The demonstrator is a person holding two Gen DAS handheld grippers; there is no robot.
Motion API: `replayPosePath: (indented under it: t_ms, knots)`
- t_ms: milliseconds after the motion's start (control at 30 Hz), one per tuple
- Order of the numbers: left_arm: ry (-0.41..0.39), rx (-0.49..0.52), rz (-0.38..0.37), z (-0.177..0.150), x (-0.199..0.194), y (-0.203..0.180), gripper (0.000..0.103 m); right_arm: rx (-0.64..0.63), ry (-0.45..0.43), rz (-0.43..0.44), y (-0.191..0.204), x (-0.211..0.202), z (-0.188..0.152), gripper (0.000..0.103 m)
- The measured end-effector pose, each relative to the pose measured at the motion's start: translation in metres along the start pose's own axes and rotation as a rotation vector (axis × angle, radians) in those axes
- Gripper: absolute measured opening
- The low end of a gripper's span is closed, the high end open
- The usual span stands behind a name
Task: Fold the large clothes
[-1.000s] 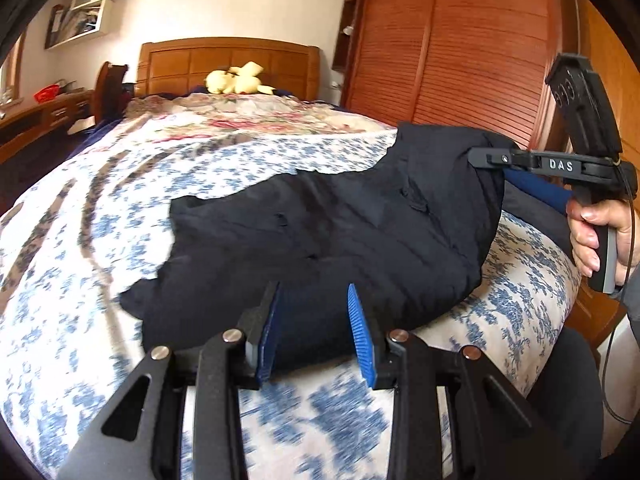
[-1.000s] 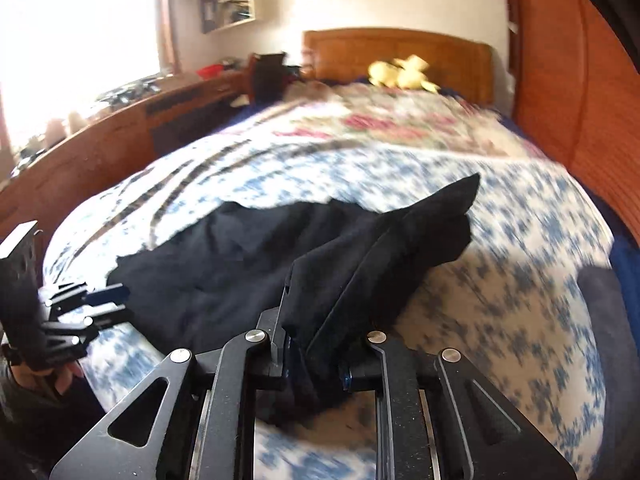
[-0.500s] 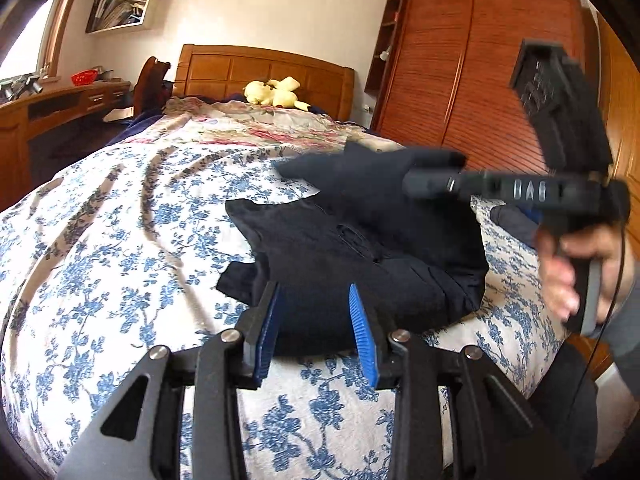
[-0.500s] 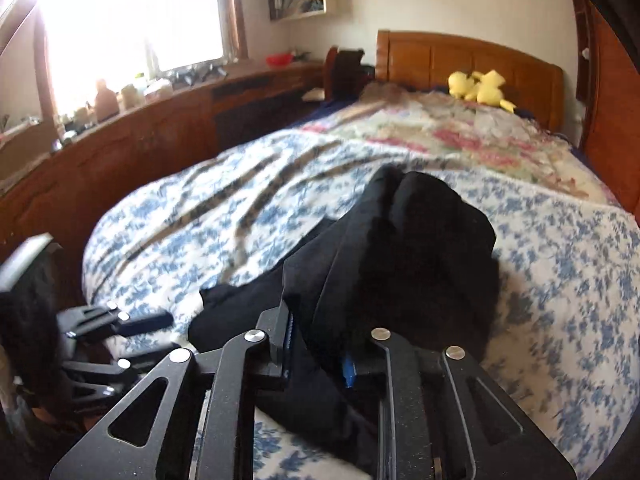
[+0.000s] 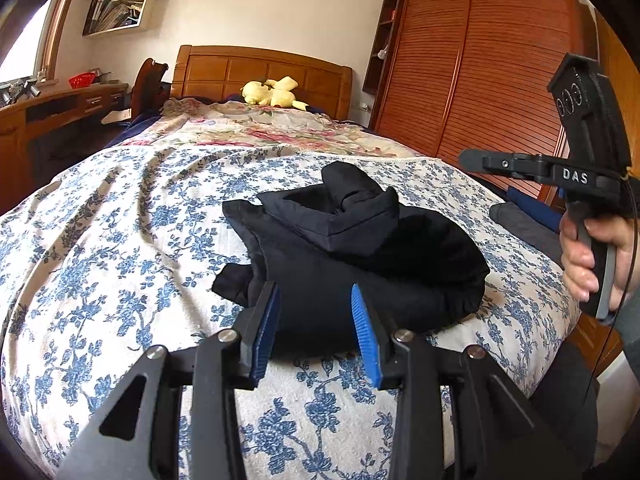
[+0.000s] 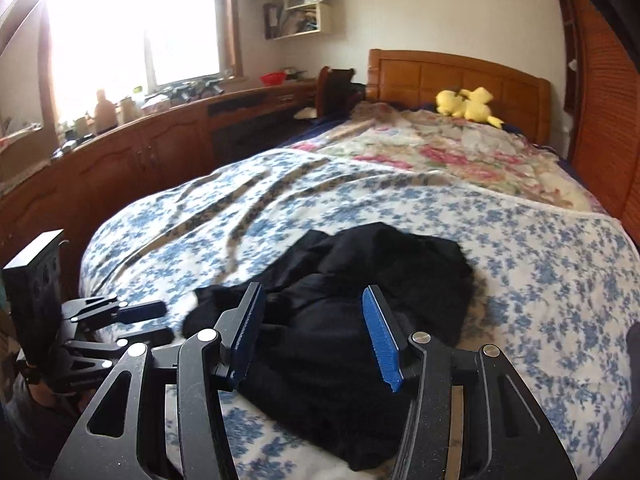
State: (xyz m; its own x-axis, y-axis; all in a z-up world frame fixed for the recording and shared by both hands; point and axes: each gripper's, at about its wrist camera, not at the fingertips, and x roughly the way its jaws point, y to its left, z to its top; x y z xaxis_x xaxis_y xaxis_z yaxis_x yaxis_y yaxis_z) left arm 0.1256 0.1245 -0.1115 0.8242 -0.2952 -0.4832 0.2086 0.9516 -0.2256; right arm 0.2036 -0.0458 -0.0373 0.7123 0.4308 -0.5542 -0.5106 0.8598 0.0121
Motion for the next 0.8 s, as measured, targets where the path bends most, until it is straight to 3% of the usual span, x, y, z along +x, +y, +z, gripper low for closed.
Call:
replayPosePath:
  t_ms: [267, 500, 800]
  knots:
    - [0.008, 0.016, -0.006, 0.0, 0.008, -0.009, 0.035, 0.043, 0.093, -0.091, -0.037, 0.013, -0.022, 0.048]
    - [0.013, 0.018, -0.005, -0.003, 0.01, -0.008, 0.035, 0.133, 0.255, -0.005, -0.048, 0.057, -0.068, 0.048]
    - [0.001, 0.006, 0.015, 0.0, 0.014, -0.011, 0.036, 0.098, 0.253, -0.002, -0.042, 0.066, -0.079, 0.05]
